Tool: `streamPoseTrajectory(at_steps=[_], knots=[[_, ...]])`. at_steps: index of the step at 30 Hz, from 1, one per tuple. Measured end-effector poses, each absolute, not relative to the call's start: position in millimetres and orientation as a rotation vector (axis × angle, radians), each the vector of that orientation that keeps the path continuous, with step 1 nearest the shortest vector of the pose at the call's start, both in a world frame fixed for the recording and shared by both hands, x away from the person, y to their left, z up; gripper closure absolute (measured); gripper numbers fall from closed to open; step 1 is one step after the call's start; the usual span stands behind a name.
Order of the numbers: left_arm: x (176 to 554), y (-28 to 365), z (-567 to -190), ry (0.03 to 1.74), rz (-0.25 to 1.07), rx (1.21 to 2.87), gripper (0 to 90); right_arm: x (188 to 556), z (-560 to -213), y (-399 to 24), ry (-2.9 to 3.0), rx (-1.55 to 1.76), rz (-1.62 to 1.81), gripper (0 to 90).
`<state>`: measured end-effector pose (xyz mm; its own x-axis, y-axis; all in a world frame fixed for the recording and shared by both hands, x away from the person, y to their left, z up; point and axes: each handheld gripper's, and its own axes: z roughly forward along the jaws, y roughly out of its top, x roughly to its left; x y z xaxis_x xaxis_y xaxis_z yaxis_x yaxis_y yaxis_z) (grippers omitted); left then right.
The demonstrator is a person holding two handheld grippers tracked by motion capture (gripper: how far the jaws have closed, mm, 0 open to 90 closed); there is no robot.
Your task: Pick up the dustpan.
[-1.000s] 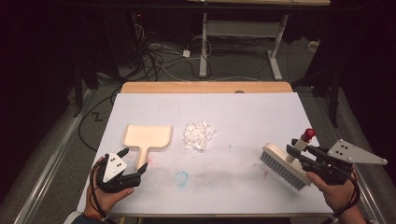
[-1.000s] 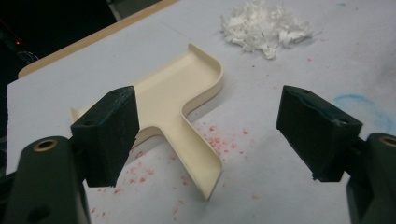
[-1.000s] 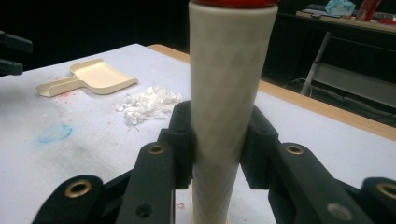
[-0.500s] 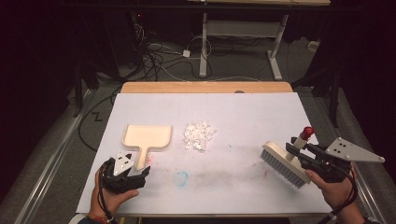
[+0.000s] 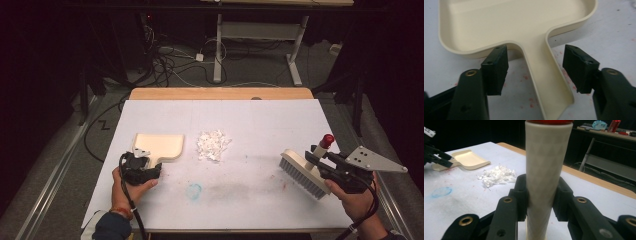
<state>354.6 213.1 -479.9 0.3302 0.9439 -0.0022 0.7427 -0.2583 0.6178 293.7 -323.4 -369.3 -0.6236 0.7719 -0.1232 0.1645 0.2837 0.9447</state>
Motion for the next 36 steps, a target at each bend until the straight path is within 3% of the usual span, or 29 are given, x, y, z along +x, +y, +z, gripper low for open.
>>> streamPoseTrajectory(at_steps=[7, 12, 36], knots=[[360.9, 217.0, -481.2, 1.509, 0.475, 2.031, 47.7, 294.9, -371.2, -322.4, 1.983, 0.849, 1.351, 70.1], [366.3, 216.7, -480.0, 1.511, 0.487, 2.043, 62.7, 294.2, -372.1, -320.6, 1.975, 0.846, 1.347, 70.1], [354.0, 224.3, -448.9, 1.413, 0.532, 2.165, 64.0, 295.3, -373.1, -322.4, 1.977, 0.848, 1.343, 70.2]])
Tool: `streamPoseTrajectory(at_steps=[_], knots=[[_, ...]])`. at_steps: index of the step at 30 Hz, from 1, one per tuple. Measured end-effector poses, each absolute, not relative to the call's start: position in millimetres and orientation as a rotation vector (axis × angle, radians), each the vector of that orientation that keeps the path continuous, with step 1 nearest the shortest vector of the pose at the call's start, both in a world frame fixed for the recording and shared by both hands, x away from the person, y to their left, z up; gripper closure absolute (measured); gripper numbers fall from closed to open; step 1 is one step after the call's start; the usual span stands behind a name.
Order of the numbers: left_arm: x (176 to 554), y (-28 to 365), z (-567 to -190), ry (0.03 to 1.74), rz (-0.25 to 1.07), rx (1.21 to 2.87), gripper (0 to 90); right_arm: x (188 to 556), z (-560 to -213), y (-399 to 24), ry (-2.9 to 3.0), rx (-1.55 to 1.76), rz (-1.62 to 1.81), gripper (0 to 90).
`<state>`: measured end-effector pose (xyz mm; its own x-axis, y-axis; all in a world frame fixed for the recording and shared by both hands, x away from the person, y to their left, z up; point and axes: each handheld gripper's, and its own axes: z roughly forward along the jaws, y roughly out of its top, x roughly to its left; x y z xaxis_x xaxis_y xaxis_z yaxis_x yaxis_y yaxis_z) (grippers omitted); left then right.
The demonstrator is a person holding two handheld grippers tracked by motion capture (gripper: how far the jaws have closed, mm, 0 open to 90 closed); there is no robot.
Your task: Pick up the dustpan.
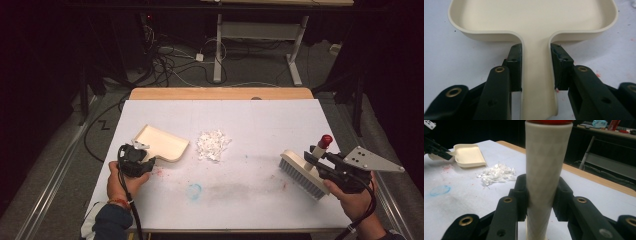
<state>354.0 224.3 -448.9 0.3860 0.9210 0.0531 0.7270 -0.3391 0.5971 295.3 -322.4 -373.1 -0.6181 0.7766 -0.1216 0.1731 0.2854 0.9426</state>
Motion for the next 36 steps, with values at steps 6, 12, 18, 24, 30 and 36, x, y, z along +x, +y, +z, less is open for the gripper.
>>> streamPoseTrajectory(at_steps=[6, 12, 18, 24, 30, 36], knots=[[338.8, 231.4, -440.4, 1.368, 0.527, 2.214, 64.0, 296.1, -373.2, -323.5, 1.976, 0.847, 1.341, 70.2], [316.6, 231.6, -430.3, 1.293, 0.504, 2.26, 64.0, 296.0, -372.7, -324.6, 1.973, 0.855, 1.339, 70.2], [297.9, 225.2, -431.6, 1.212, 0.441, 2.317, 64.0, 297.6, -371.8, -325.1, 1.97, 0.848, 1.334, 70.2], [290.2, 216.0, -437.8, 1.152, 0.393, 2.376, 64.0, 303.2, -373.4, -321.6, 1.987, 0.839, 1.335, 70.2], [287.8, 205.0, -442.0, 1.107, 0.355, 2.409, 63.9, 307.5, -375.0, -319.3, 1.997, 0.847, 1.333, 70.1], [286.1, 202.7, -444.1, 1.097, 0.336, 2.409, 63.9, 310.7, -374.7, -318.4, 1.997, 0.842, 1.334, 70.2]])
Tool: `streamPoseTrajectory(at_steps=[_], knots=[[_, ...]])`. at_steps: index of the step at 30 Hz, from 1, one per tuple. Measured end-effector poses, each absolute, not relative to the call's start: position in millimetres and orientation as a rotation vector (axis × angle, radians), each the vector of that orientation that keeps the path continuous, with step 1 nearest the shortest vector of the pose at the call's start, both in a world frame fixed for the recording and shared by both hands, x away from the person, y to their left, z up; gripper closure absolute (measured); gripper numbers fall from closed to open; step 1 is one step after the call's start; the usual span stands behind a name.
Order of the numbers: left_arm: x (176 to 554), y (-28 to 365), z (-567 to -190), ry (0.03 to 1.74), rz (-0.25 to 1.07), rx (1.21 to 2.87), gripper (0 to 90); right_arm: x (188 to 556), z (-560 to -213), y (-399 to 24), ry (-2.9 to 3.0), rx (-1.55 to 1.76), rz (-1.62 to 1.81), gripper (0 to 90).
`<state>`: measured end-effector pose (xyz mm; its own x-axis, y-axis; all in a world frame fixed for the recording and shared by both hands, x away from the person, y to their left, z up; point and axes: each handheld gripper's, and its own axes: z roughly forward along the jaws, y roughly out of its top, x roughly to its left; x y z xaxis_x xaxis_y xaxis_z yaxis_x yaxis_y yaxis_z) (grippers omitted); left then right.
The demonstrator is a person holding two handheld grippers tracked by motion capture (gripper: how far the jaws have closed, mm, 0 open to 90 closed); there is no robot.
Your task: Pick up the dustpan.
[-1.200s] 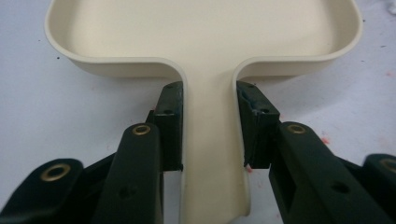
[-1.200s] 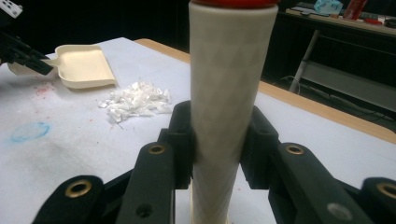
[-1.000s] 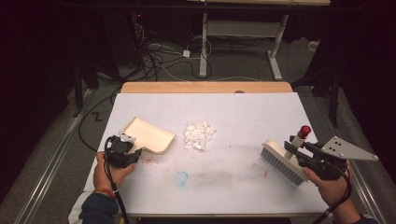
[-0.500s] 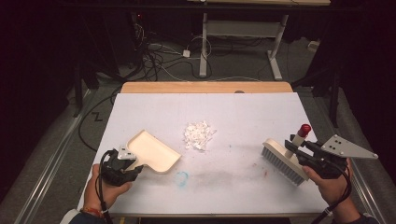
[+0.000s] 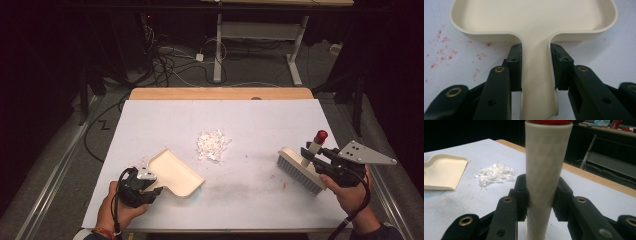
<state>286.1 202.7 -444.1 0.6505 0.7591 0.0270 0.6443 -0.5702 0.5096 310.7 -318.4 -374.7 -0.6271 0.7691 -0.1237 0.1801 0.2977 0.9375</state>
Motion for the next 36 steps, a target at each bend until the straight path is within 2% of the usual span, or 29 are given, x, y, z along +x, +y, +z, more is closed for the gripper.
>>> streamPoseTrajectory(at_steps=[36], knots=[[289.3, 202.2, -456.2, 1.115, 0.301, 2.425, 63.8, 315.0, -372.6, -309.3, 2.019, 0.832, 1.328, 70.2]])
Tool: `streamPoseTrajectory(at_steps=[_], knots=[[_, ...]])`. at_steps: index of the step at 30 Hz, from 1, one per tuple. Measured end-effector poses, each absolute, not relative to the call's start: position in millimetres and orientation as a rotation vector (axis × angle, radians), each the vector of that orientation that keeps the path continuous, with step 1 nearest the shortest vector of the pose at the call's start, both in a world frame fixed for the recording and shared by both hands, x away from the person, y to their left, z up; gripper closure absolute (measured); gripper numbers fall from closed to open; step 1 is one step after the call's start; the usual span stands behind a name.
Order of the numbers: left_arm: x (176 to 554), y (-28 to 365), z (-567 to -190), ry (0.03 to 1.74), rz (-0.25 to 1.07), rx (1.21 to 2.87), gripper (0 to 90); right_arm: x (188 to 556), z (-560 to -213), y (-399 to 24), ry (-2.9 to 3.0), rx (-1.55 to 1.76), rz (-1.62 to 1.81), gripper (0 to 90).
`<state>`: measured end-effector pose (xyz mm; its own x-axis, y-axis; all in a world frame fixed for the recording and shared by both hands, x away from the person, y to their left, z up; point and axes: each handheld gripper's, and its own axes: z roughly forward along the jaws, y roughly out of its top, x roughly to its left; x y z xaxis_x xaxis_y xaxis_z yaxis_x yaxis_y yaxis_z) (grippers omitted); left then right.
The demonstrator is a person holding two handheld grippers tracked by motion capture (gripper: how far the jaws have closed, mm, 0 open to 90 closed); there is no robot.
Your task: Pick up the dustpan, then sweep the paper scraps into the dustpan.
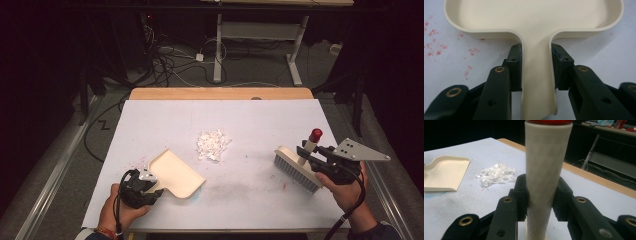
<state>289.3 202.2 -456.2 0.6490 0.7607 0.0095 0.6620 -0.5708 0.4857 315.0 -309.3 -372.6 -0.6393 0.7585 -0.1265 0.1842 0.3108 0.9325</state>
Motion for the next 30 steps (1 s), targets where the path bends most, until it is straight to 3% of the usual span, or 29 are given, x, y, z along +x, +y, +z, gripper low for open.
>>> streamPoseTrajectory(at_steps=[14, 30], knots=[[292.2, 209.1, -456.1, 1.107, 0.281, 2.421, 63.8, 336.1, -375.7, -295.5, 2.06, 0.834, 1.327, 70.3], [292.6, 220.9, -454.2, 1.109, 0.259, 2.415, 63.8, 433.0, -357.4, -222.5, 2.018, 0.791, 1.285, 70.2]])
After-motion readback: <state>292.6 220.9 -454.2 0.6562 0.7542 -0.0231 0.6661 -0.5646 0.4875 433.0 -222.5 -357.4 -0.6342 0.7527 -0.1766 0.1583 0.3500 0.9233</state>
